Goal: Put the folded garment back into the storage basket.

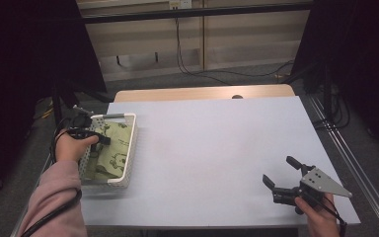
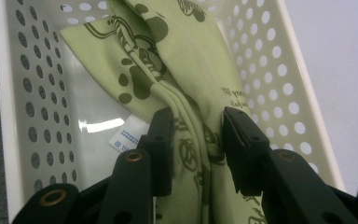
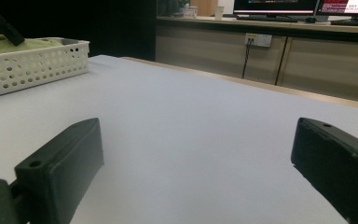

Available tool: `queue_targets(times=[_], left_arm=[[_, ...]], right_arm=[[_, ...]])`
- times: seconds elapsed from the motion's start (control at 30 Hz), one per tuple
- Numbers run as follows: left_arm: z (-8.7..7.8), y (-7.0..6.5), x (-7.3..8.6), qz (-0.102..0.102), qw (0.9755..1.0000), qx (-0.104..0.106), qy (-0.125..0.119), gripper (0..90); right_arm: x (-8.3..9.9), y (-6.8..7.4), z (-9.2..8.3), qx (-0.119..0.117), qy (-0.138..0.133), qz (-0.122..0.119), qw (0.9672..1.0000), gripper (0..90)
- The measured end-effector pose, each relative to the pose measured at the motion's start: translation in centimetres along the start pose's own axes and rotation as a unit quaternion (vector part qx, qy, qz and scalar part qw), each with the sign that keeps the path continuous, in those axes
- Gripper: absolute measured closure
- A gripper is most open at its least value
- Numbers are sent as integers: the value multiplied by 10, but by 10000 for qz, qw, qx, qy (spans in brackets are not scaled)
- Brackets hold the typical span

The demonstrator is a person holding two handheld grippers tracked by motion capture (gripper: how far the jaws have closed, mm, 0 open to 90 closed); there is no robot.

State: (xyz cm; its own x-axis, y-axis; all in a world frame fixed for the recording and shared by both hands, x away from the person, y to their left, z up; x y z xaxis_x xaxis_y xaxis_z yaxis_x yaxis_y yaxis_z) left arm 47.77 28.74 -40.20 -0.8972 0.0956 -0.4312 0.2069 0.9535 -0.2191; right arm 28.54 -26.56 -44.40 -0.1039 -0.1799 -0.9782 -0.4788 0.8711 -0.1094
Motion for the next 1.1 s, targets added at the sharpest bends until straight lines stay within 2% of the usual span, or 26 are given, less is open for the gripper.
queue_targets(times=[0.03, 0.07, 0.1, 0.13, 0.17, 0.2, 0.23, 0.27, 0.3, 0.33, 0.37, 0.4, 0.43, 0.47, 0.5, 0.53, 0.57, 0.6, 0.63, 0.67, 0.7, 0.73, 0.77, 0.8, 0.83, 1.1], left_arm=[[-3, 1, 0, 81, 9998, 94, 139, 650], [-2, 0, 0, -118, 9999, 61, 10, 647], [-3, 0, 0, -154, 9999, 68, -6, 641], [-3, 5, 0, 74, 9999, -149, 4, 635], [-4, 2, 0, -137, 9999, 7, -27, 627], [-5, 4, -1, -98, 9999, -81, -84, 616], [-4, 7, 1, 33, 9998, -205, -60, 611], [-7, 7, -1, -77, 9999, -102, -97, 603], [-8, 10, 0, 50, 9995, -269, -128, 592], [-10, 9, -1, -98, 9997, -144, -148, 577], [-12, 11, -1, 13, 9998, -170, -106, 563], [-13, 9, -2, -221, 9993, -95, -288, 557], [-14, 9, -2, -192, 9993, -77, -324, 546], [-18, 12, -2, 75, 9997, -119, -182, 533], [-18, 8, -3, -128, 9989, -89, -445, 516], [-19, 7, -3, -165, 9986, -65, -505, 508], [-23, 9, -2, 105, 9994, -45, -335, 495], [-20, 4, -3, -197, 9970, -28, -747, 475], [-23, 2, -2, -195, 9974, 137, -677, 458], [-25, 4, -1, -4, 9983, 128, -569, 439], [-24, 0, -1, -150, 9964, 232, -804, 429], [-27, 2, 1, 69, 9973, 216, -702, 420], [-27, 1, 2, 97, 9965, 323, -766, 409], [-26, -4, 2, -133, 9935, 457, -1031, 401], [-26, -6, 3, -105, 9922, 506, -1132, 387], [-30, -18, 13, 82, 9857, 838, -1456, 326]], right_arm=[[0, 0, 0, 0, 1, -1, 10000, 18], [0, 0, 0, 0, 1, 2, 10000, 18], [0, 0, 0, 1, 0, 2, 10000, 18], [0, 0, 0, 2, 0, 1, 10000, 18], [0, 0, 0, 4, -3, 6, 10000, 18], [0, 0, 0, 4, -4, 5, 10000, 18], [0, 0, 0, 5, -4, 9, 10000, 18], [0, 0, 0, 8, -5, 12, 10000, 18], [0, 0, 0, 4, -5, 11, 10000, 18], [0, 0, 0, 3, -6, 12, 10000, 18], [0, 0, 0, 3, -7, 13, 10000, 18], [0, 0, 0, 5, -10, 12, 10000, 18], [0, 0, 0, 8, -14, 16, 10000, 18], [0, 0, 0, 6, -15, 17, 10000, 18], [0, 0, 0, -8, -7, -2, 10000, 18], [0, 0, 0, -2, 2, -15, 10000, 18], [0, 0, -1, 6, -12, 4, 10000, 18], [0, 0, -1, 14, -15, 26, 10000, 18], [0, -1, -1, 17, -13, 19, 10000, 18], [0, -1, -1, 48, 3, 16, 10000, 18], [0, 0, -1, 14, -9, 12, 10000, 18], [0, 0, 0, 9, -16, 6, 10000, 18], [-1, 0, 0, 5, -19, 5, 10000, 18], [-1, 0, 0, 6, -19, 2, 10000, 18], [-1, 0, 0, 9, -15, 2, 10000, 18], [-1, 0, 0, 8, -17, 8, 10000, 18]])
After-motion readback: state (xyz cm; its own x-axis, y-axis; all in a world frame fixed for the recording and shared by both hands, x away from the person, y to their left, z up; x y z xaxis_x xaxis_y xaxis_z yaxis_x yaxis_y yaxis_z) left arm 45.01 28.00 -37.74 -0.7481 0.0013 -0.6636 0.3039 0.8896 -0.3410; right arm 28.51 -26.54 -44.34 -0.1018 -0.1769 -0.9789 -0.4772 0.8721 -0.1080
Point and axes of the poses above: each handheld gripper's, and its own axes: z roughly forward along the jaws, x roughly out of its underside, y roughly to its left, the point moved 5 cm from there along z, roughly forward along the jaws, and after that the axes turned 6 degrees about -z, right-handed, at the moved point
